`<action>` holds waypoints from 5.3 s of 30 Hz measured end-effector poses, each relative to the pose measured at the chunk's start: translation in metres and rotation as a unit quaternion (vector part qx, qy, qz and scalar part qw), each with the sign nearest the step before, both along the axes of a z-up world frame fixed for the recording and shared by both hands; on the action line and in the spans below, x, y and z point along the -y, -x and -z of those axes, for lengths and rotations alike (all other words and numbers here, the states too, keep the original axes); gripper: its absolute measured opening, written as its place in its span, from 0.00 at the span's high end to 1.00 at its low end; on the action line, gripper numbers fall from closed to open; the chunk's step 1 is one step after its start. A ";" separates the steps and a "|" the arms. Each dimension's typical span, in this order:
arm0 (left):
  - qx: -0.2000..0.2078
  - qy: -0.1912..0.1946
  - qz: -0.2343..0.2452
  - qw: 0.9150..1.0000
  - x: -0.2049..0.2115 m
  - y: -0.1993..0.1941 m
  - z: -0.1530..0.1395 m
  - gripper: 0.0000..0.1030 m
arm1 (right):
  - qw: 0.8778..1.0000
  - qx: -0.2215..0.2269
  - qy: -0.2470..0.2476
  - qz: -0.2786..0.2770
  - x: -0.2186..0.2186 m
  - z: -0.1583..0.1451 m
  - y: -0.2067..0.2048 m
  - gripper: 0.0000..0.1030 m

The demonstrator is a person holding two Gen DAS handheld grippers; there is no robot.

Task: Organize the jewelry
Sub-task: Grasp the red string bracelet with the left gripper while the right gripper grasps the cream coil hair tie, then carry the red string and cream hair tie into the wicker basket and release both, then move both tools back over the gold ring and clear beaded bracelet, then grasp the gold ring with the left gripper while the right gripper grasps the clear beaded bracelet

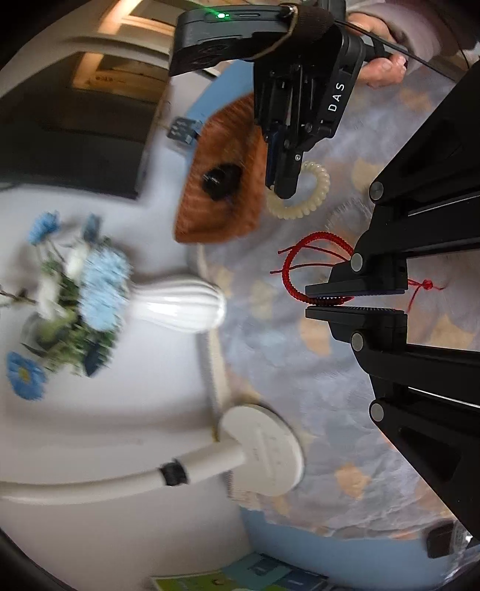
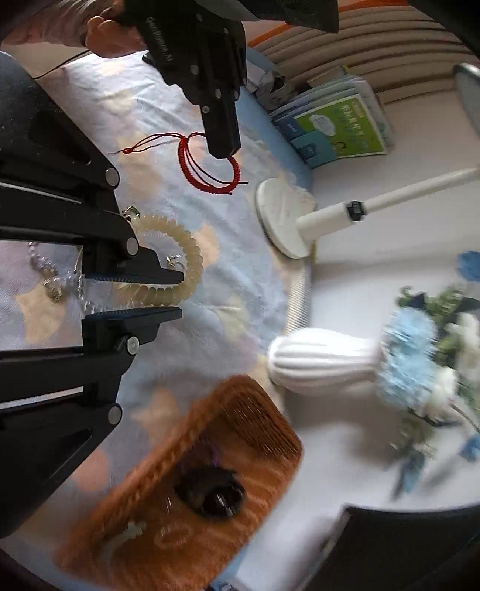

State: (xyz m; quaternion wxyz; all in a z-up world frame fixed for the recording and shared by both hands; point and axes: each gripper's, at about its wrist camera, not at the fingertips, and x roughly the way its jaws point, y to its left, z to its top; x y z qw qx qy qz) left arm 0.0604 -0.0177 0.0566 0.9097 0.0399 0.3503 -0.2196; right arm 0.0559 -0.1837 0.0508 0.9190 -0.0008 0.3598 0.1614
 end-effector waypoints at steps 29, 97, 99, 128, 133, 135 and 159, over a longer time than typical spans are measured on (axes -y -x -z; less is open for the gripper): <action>-0.020 0.005 0.152 0.988 0.265 -0.107 -0.012 0.96 | 0.962 -0.011 -0.025 0.271 0.259 -0.003 -0.011 0.86; -0.050 0.064 -0.014 0.997 -0.032 0.029 0.069 0.30 | 0.987 0.048 0.069 0.139 0.057 0.057 0.072 0.41; -0.056 0.053 -0.009 0.997 -0.028 0.028 0.078 0.30 | 0.987 0.045 0.072 0.138 0.056 0.058 0.072 0.41; -0.063 -0.079 0.073 0.992 0.025 -0.003 0.111 0.53 | 0.991 -0.083 0.099 -0.046 -0.032 0.082 -0.027 0.73; -0.049 -0.092 0.080 0.991 0.032 0.000 0.111 0.75 | 0.990 -0.062 0.117 -0.057 -0.042 0.085 -0.022 0.86; -0.046 -0.093 0.080 0.991 0.033 0.001 0.111 0.80 | 0.989 -0.057 0.120 -0.060 -0.044 0.086 -0.019 0.91; -0.001 -0.066 0.080 0.995 0.031 0.020 0.073 0.81 | 0.999 -0.022 0.041 -0.009 0.006 0.021 0.005 0.91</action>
